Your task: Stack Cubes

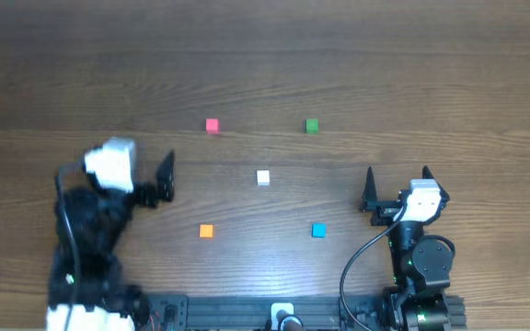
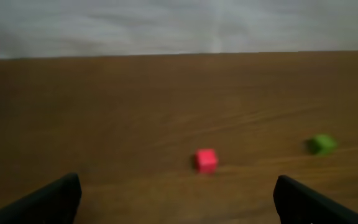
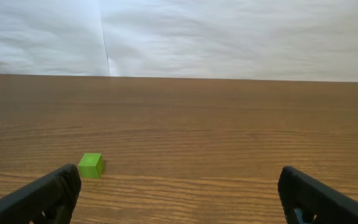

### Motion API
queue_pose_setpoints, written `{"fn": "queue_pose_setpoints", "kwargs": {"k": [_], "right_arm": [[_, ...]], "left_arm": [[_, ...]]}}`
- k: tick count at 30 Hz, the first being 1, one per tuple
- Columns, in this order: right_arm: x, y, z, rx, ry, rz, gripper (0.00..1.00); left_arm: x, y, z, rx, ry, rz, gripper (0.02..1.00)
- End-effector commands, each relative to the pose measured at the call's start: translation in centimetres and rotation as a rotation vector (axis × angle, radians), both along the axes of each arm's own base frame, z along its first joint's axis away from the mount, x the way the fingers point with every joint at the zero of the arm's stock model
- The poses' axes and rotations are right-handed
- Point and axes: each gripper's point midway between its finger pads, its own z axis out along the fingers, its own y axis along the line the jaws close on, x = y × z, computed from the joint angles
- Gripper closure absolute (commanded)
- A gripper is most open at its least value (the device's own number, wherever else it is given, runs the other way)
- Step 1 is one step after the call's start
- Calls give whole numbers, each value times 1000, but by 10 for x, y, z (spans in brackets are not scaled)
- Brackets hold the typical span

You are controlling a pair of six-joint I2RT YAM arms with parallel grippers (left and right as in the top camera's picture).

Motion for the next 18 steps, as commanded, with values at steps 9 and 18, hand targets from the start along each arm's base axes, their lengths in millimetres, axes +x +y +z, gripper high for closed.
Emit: {"fn": "queue_pose_setpoints", "kwargs": {"k": [9,18], "right_arm": [[0,0,-2,-7,0,2,9],[0,0,-2,-7,0,2,7]], "left_arm": [[89,-62,11,2,349,-201,18],[107,-62,-38,-114,734,27,20]]}}
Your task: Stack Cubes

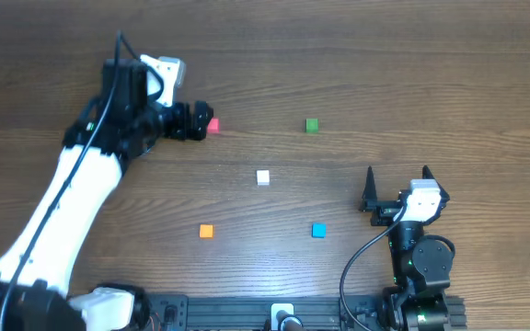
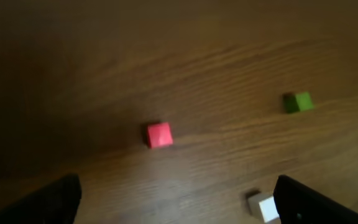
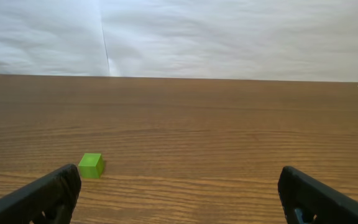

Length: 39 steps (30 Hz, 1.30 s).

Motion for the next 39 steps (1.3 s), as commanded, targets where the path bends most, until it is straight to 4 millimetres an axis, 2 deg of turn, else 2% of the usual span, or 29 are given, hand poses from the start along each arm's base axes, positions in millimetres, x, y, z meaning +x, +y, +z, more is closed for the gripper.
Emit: {"fn": "queue_pose_setpoints", "kwargs": {"k": [1,6,10,16,21,28,39], "right_arm": [[0,0,-3,-6,1,3,7],[0,0,-3,-6,1,3,7],[0,0,-3,-7,1,3,9],[0,0,-3,-6,1,3,7],[0,0,-3,-6,1,3,7],[0,0,-3,-6,1,3,9],[0,0,-3,-6,1,3,9]], "left_arm": [[12,3,-13,-19,141,182,18],[17,2,-36,54,244,278,18],[26,-21,-52,125,318,242,18],[34,-34,-76,192,370,218,20],[35,-34,-101,226,414,195,18],[36,-28,-111,288,411,154,18],[38,-27,-139,331,438,86,20]]}}
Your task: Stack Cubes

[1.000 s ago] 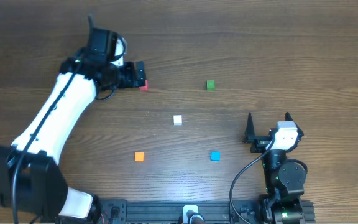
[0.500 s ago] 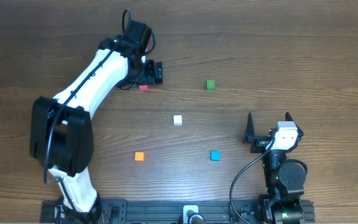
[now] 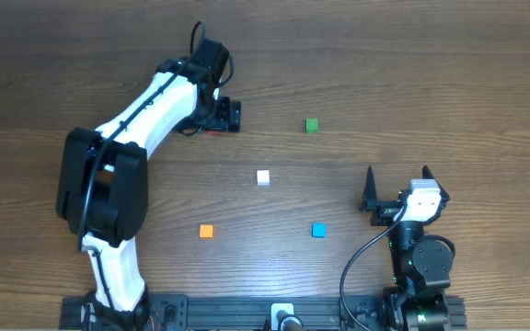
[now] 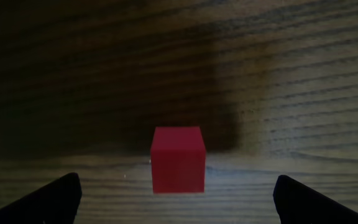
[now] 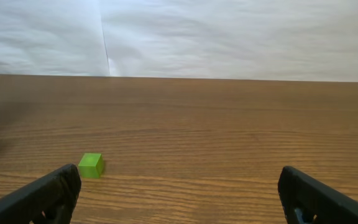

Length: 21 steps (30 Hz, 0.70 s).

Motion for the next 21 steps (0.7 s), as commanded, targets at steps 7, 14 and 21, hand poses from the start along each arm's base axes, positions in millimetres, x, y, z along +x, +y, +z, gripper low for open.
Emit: {"fn": "queue_pose_setpoints", "kwargs": {"k": [7,14,21], "right_arm": [[0,0,-3,-7,1,3,7],[0,0,-3,-7,1,3,9],[0,0,-3,-7,1,3,7]], "left_arm": [[15,4,-16,19,-16,-38,132],[15,4,-16,19,-17,-37,340],[15,3,-16,15,-17,-16,459]]}}
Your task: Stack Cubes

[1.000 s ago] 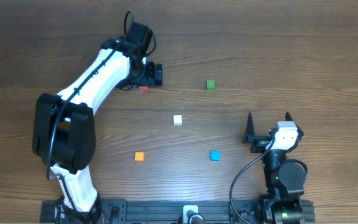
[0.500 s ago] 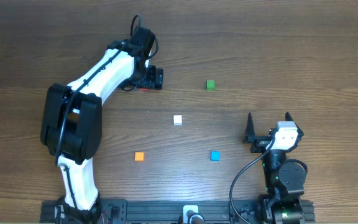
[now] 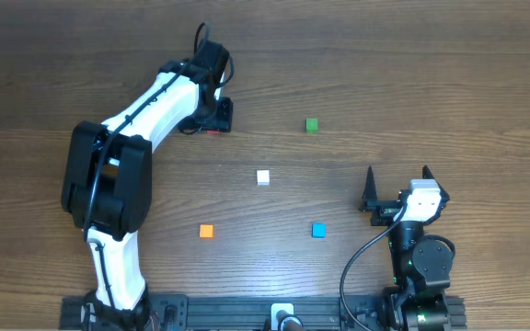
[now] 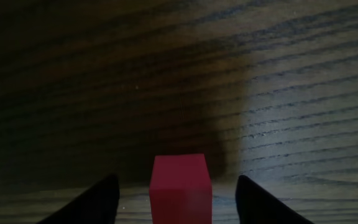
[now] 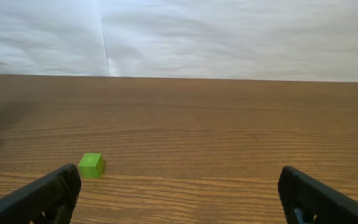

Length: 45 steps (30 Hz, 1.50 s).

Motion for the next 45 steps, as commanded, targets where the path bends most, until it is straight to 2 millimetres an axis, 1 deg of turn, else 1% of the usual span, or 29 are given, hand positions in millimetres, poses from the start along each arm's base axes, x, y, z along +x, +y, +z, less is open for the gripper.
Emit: {"fn": "queue_pose_setpoints", "kwargs": {"k": [1,4,6,8,11,16,18,19,20,22,25,27,28,31,33,36,37,41,44,45], "right_arm": [[0,0,-3,-7,1,3,7],[0,0,-3,-7,1,3,7],[0,0,-3,-7,1,3,7],[0,0,-3,-7,1,3,7],[0,0,-3,-7,1,3,9],[0,0,-3,-7,1,3,9],[0,0,-3,-7,1,3,9],[0,0,-3,-7,1,3,7],[0,0,-3,-7,1,3,7],[0,0,-3,-7,1,3,9],[0,0,-3,-7,1,3,9],[0,0,-3,-7,1,3,9],[0,0,-3,-7,1,3,7],[0,0,-3,-7,1,3,7],[0,0,-3,-7,1,3,9],[0,0,-3,-7,1,3,7],[0,0,-3,-7,1,3,7],[0,0,-3,-7,1,3,7],[0,0,-3,-7,1,3,9],[0,0,-3,-7,1,3,9]], "left_arm": [[5,3,-1,8,-7,20,483],[5,3,-1,7,-5,28,632],[5,3,-1,6,-5,33,660],[5,3,-1,4,-5,46,724],[4,3,-1,5,-3,46,761],[4,3,-1,5,-1,46,796],[-1,4,-1,11,16,48,844],[-1,4,0,12,19,47,853],[-3,5,3,15,27,47,871],[-6,1,19,9,28,68,910],[-11,-8,41,-18,3,85,941],[-15,-20,60,-48,-24,77,961],[-17,-24,65,-61,-30,77,974],[-26,-48,88,-103,-72,22,978],[-32,-60,98,-114,-90,-10,980],[-42,-74,103,-129,-88,-47,980],[-49,-82,104,-138,-77,-62,980],[-69,-103,102,-154,-39,6,980],[-88,-120,100,-152,-12,8,978],[-99,-129,99,-151,3,12,980]]}}
